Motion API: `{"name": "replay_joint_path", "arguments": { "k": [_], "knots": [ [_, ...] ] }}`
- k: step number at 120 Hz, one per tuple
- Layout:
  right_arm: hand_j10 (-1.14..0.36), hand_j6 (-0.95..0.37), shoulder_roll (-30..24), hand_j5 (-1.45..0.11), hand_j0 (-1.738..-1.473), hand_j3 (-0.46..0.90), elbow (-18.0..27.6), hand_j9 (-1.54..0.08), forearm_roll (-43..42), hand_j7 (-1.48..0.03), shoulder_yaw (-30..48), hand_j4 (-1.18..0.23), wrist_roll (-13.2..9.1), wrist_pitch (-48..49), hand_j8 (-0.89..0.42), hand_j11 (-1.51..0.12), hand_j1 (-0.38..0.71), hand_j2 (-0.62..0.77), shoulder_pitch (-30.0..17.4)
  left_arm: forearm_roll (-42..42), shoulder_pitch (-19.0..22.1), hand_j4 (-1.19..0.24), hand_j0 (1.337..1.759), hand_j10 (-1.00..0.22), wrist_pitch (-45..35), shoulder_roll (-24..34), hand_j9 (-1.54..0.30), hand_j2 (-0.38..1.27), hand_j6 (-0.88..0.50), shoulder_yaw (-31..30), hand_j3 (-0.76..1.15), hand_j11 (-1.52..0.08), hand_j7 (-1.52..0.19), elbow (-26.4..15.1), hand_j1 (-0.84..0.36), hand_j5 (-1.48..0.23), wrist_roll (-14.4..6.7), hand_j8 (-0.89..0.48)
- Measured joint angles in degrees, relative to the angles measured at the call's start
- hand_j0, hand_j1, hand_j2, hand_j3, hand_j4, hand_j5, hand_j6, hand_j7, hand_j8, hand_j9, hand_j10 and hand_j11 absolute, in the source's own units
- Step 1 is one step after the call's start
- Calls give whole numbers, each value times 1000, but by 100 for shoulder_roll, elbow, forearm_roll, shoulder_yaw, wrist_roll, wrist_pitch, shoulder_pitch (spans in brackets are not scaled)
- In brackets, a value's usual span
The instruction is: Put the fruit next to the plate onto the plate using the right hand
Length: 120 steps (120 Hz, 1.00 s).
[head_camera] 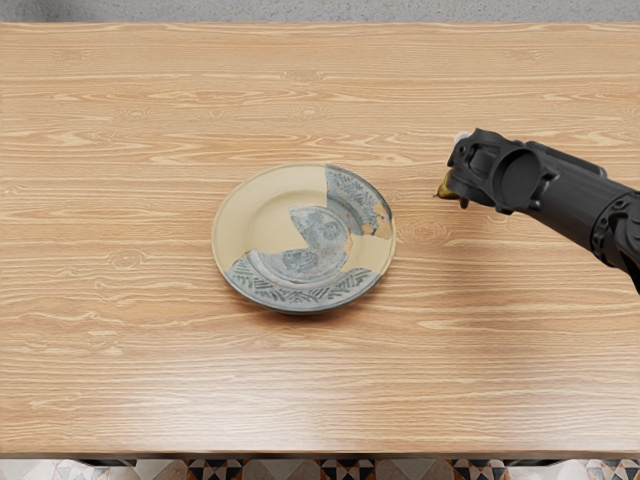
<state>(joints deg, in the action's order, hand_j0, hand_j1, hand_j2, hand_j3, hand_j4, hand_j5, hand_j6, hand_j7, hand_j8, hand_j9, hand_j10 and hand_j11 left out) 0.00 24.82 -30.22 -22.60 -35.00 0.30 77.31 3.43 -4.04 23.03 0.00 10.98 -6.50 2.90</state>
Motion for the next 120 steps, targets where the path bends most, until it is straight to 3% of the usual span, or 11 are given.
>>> {"name": "replay_joint_path", "arguments": {
  "k": [39, 67, 110, 120],
  "knots": [
    [-502, -441, 0, -602, -1657, 0, 10, -616, 15, -626, -3, -510, 0, 5, -482, -616, 218, -78, -22, 0, 0, -13, 1658, -13, 0, 0, -17, 3, -13, 0, 0, -17, -17, 0, 334, -17, 0, -13],
    [-537, -401, 0, -670, -1654, -1, 25, -686, 16, -686, -1, -545, -3, 24, -431, -685, 264, -40, -22, 0, 0, -13, 1658, -13, 0, 0, -17, 3, -13, 0, 0, -17, -17, 0, 334, -17, 0, -13],
    [-602, -333, 0, -712, -1645, -1, 117, -754, -15, -754, -9, -565, -12, 31, -369, -748, 271, -96, -20, 0, 0, -13, 1658, -13, 0, 0, -17, 2, -13, 0, 0, -17, -17, 0, 334, -17, 0, -13],
    [-612, -325, 0, -716, -1647, -1, 120, -767, -8, -767, -8, -567, -8, 26, -380, -762, 296, 22, -21, 0, 0, -13, 1658, -13, 0, 0, -17, 2, -13, 0, 0, -17, -17, 0, 334, -17, 0, -13]
  ]
}}
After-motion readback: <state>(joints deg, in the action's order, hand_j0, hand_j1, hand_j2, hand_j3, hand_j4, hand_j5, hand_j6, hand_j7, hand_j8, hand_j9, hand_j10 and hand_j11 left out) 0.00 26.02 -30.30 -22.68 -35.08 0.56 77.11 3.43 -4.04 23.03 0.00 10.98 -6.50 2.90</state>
